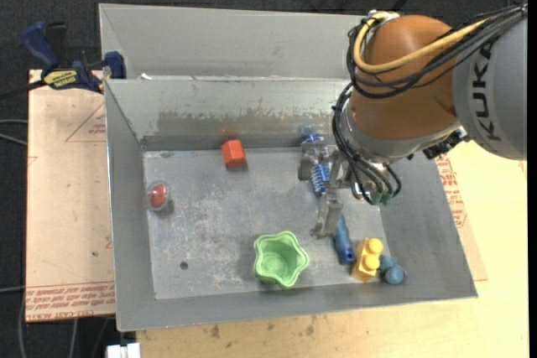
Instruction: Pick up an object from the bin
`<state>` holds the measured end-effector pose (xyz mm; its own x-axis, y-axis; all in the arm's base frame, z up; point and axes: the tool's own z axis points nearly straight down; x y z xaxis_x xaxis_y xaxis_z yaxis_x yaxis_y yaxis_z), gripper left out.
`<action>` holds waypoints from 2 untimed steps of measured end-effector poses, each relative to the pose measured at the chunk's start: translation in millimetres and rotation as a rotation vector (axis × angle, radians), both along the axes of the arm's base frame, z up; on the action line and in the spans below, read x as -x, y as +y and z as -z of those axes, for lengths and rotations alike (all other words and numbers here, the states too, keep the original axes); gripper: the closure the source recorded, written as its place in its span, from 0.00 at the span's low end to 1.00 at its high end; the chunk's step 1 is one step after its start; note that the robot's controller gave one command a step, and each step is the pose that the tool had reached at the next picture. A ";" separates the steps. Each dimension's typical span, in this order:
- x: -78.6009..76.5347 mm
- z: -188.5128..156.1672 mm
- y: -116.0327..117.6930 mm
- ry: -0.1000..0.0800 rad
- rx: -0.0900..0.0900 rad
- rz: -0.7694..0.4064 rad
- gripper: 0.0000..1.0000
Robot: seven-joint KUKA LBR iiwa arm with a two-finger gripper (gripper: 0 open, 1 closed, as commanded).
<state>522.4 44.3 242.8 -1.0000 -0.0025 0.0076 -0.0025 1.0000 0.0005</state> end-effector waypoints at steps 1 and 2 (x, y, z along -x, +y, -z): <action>17.5 169.7 -1.2 -0.001 -0.001 -0.041 0.00; 22.8 162.2 -32.8 -0.027 0.000 -0.299 0.00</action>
Offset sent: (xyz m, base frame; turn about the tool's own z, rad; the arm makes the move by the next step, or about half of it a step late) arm -0.0156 -0.0015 -0.1651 -0.0429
